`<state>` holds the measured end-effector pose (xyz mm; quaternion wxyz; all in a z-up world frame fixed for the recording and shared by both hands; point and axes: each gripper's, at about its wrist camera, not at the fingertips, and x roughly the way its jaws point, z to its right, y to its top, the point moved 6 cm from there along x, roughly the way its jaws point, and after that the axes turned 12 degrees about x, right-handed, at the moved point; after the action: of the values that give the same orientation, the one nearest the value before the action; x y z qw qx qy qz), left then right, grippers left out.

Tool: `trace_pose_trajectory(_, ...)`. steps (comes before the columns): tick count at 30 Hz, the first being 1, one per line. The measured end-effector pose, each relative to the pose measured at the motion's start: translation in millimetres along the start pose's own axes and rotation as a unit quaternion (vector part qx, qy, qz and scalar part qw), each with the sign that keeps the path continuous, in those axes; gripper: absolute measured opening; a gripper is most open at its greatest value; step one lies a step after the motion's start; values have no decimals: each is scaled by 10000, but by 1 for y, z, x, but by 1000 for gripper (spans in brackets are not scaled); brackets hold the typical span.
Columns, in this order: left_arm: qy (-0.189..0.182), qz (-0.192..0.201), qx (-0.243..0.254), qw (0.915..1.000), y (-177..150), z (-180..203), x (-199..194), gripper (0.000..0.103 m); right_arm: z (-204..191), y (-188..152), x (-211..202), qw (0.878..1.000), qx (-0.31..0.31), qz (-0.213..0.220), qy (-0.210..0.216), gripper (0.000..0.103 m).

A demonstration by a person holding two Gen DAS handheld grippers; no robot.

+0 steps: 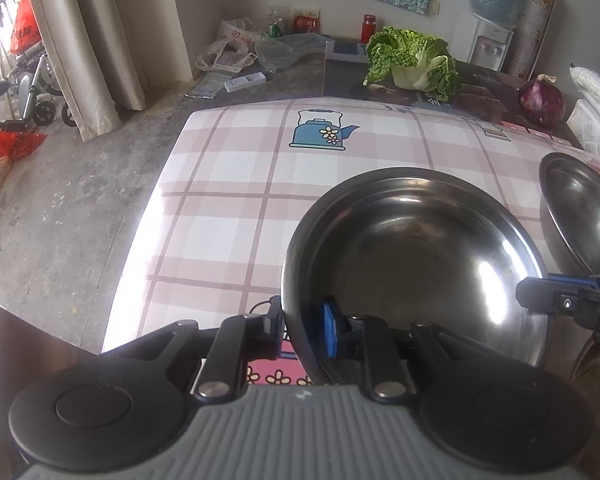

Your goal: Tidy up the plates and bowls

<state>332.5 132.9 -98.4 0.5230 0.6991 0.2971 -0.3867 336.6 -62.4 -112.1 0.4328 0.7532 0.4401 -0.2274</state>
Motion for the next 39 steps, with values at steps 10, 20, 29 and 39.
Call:
trace_pose_trajectory(10,165,123,-68,9998,2,-5,-15,20,-12,-3,-9,9998,-185,118,-21,13)
trace_pose_trajectory(20,188,283,-124,9993,7,-3,-34,20,-18,2,-27,9995,-207,241,59,13)
trace_pose_trajectory(29,193,380,-154,9990,14,6,-44,20,-12,7,-43,9992,-169,333,152,13)
trace_pose_trajectory(39,43,547,-106,9984,33,35,-58,20,6,20,-79,9981,-57,576,196,13)
